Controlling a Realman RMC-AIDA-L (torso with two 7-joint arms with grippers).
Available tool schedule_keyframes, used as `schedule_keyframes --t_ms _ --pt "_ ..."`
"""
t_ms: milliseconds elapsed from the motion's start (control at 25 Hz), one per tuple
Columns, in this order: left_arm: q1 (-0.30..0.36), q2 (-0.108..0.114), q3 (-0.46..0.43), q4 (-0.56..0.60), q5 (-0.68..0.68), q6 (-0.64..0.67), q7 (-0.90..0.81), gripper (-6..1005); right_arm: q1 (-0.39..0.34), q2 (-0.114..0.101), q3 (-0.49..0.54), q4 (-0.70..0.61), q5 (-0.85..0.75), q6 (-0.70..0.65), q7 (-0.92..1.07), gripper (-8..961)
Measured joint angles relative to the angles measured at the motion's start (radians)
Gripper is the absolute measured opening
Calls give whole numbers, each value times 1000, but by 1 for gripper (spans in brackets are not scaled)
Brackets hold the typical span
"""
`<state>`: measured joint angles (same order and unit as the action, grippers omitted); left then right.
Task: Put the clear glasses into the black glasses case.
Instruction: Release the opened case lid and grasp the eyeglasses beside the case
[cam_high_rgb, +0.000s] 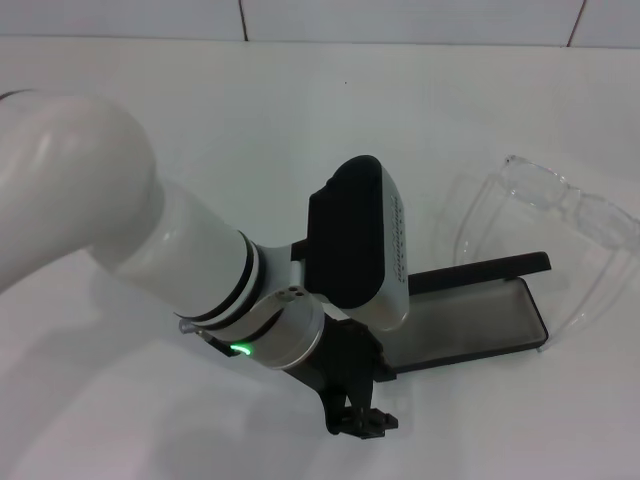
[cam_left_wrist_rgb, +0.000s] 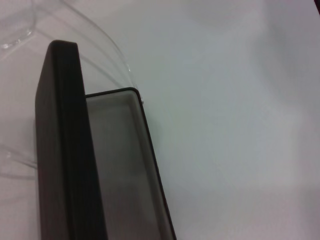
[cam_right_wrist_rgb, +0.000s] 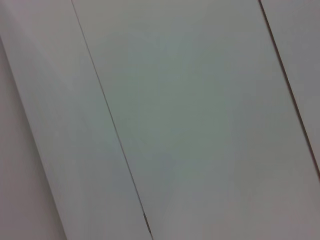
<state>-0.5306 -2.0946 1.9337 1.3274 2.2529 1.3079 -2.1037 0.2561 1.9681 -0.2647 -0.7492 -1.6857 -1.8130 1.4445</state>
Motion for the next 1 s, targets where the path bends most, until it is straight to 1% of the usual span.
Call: schedule_keyframes --t_ms 400,1000 --pt "-26 -1 3 -46 -1 -17 2 458 0 0 5 1 0 0 -2 728" --pt "-23 0 -1 -17 -4 -18 2 457 -1 -4 6 23 1 3 -13 727"
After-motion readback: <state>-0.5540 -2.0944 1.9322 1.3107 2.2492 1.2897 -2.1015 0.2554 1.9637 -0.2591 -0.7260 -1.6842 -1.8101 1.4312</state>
